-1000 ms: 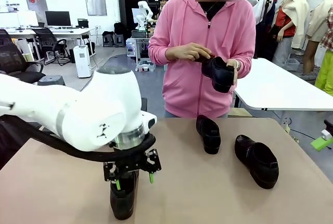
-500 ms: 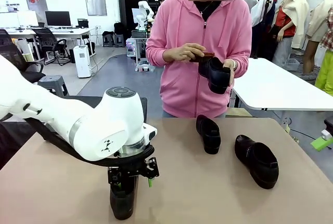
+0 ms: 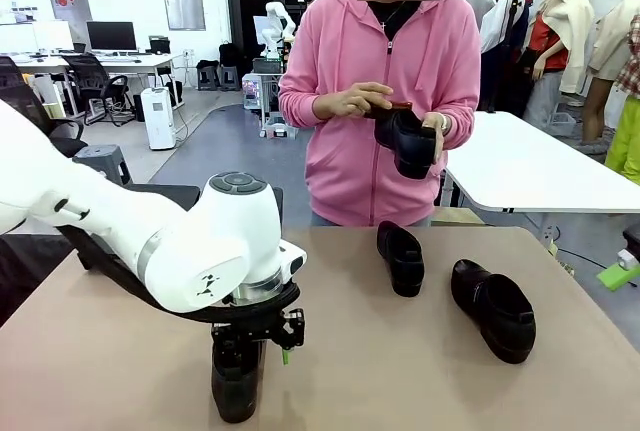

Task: Organize the shoes by placing them on the stand.
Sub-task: Place the Shoe from the middle of the table onto the Shoes Stand.

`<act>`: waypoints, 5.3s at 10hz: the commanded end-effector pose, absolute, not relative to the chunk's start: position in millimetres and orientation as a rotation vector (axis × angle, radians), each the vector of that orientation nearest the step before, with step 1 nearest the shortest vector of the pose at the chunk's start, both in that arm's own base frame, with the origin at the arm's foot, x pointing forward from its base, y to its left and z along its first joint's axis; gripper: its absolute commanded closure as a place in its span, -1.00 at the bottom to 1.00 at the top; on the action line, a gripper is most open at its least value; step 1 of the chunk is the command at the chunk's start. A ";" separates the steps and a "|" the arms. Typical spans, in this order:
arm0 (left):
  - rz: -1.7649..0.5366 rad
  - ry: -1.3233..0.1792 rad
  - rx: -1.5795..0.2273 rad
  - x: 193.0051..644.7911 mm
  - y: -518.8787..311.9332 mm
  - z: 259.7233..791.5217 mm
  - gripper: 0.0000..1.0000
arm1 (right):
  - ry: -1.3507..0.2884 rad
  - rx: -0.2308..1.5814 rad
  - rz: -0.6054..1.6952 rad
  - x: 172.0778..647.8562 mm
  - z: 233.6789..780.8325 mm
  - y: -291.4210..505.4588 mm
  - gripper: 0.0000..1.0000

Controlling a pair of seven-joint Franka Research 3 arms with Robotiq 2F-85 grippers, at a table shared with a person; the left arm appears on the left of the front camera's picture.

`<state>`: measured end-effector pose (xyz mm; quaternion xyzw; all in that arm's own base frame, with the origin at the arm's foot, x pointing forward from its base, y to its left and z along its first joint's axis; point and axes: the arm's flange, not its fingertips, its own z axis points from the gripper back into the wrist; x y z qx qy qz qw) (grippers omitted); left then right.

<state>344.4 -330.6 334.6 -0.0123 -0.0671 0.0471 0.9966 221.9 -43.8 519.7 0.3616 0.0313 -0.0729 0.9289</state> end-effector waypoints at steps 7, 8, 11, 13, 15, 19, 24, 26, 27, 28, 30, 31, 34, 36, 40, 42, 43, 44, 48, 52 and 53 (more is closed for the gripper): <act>0.091 -0.213 0.084 329.6 -330.3 363.8 1.00 | 0.062 0.752 -0.139 220.7 522.9 -45.5 -1.00; 0.092 -0.209 0.094 327.9 -329.0 371.7 1.00 | 0.062 0.752 -0.139 220.7 522.9 -45.5 -1.00; 0.012 -0.271 0.041 294.1 -292.3 445.7 1.00 | 0.062 0.752 -0.139 220.7 522.9 -45.5 -1.00; -0.159 -0.355 0.101 269.8 -229.8 489.5 1.00 | 0.062 0.752 -0.139 220.7 522.9 -45.5 -1.00; -0.245 -0.391 0.218 276.3 -154.6 504.2 1.00 | 0.062 0.752 -0.139 220.7 522.9 -45.5 -1.00; -0.003 -0.296 0.074 305.2 -25.0 496.6 1.00 | 0.062 0.752 -0.139 220.7 522.9 -45.5 -1.00; -0.079 -0.304 0.130 310.9 -39.8 523.2 1.00 | 0.062 0.752 -0.139 220.7 522.9 -45.5 -1.00; 0.061 -0.279 0.107 343.3 -24.6 520.5 1.00 | 0.062 0.752 -0.139 220.7 522.9 -45.5 -1.00; 0.098 -0.401 0.084 378.8 -16.2 527.2 1.00 | 0.062 0.752 -0.139 220.7 522.9 -45.5 -1.00; 0.061 -0.472 0.075 423.4 -14.4 531.5 1.00 | 0.062 0.752 -0.139 220.7 522.9 -45.5 -1.00; -0.018 -0.549 0.177 499.0 -14.6 519.5 1.00 | 0.062 0.752 -0.139 220.7 522.9 -45.5 -1.00; -0.076 -0.543 0.158 527.0 -13.8 508.9 1.00 | 0.062 0.752 -0.139 220.7 522.9 -45.5 -1.00; -0.046 -0.580 0.173 595.6 -2.0 469.7 1.00 | 0.062 0.752 -0.139 220.7 522.9 -45.5 -1.00; -0.033 -0.601 0.179 605.9 -3.2 456.4 1.00 | 0.062 0.752 -0.139 220.7 522.9 -45.5 -1.00; 0.001 -0.586 0.196 614.6 -4.8 432.0 1.00 | 0.062 0.752 -0.139 220.7 522.9 -45.5 -1.00; 0.013 -0.625 0.174 614.1 -6.2 423.6 -0.02 | 0.062 0.752 -0.139 220.7 522.9 -45.5 -1.00; 0.012 -0.632 0.170 614.2 -9.0 420.4 -1.00 | 0.062 0.752 -0.139 220.7 522.9 -45.5 -1.00; -0.005 -0.613 0.171 612.6 -11.4 417.3 -1.00 | 0.062 0.752 -0.139 220.7 522.9 -45.5 -1.00; -0.066 -0.604 0.175 536.4 -23.1 476.6 -1.00 | 0.062 0.752 -0.139 220.7 522.9 -45.5 -1.00; -0.169 -0.391 -0.137 416.7 -27.2 546.2 -1.00 | 0.062 0.752 -0.139 220.7 522.9 -45.5 -1.00; -0.202 -0.343 -0.239 390.8 -19.4 555.1 -1.00 | 0.062 0.752 -0.139 220.7 522.9 -45.5 -1.00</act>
